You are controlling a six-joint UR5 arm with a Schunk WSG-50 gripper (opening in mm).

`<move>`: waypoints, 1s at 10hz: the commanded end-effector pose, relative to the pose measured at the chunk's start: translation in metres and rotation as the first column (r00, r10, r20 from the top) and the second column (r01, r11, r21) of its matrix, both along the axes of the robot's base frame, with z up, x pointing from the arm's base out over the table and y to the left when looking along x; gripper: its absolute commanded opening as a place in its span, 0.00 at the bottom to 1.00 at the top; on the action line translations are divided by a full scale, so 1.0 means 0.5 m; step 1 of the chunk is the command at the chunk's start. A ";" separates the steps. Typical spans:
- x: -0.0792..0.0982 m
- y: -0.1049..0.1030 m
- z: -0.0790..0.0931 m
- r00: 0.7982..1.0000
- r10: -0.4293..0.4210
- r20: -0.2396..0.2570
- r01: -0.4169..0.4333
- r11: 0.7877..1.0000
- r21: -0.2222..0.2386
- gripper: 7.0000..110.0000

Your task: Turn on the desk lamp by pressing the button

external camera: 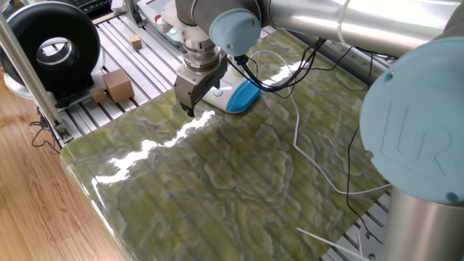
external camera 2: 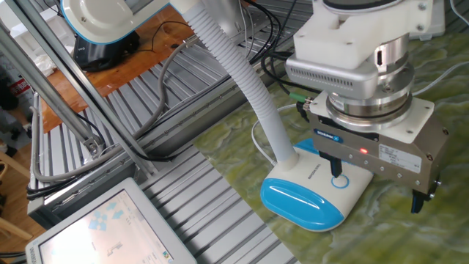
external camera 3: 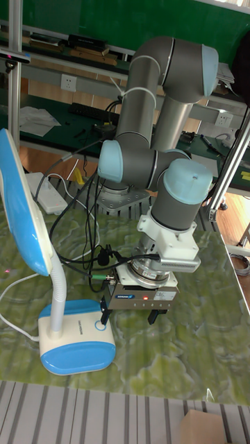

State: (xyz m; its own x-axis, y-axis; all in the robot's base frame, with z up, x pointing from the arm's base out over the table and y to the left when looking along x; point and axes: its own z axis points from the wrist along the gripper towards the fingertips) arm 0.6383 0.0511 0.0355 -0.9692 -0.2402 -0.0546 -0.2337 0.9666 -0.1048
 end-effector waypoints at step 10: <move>-0.027 -0.003 -0.026 0.995 -0.065 -0.074 0.062 0.997 -0.042 0.79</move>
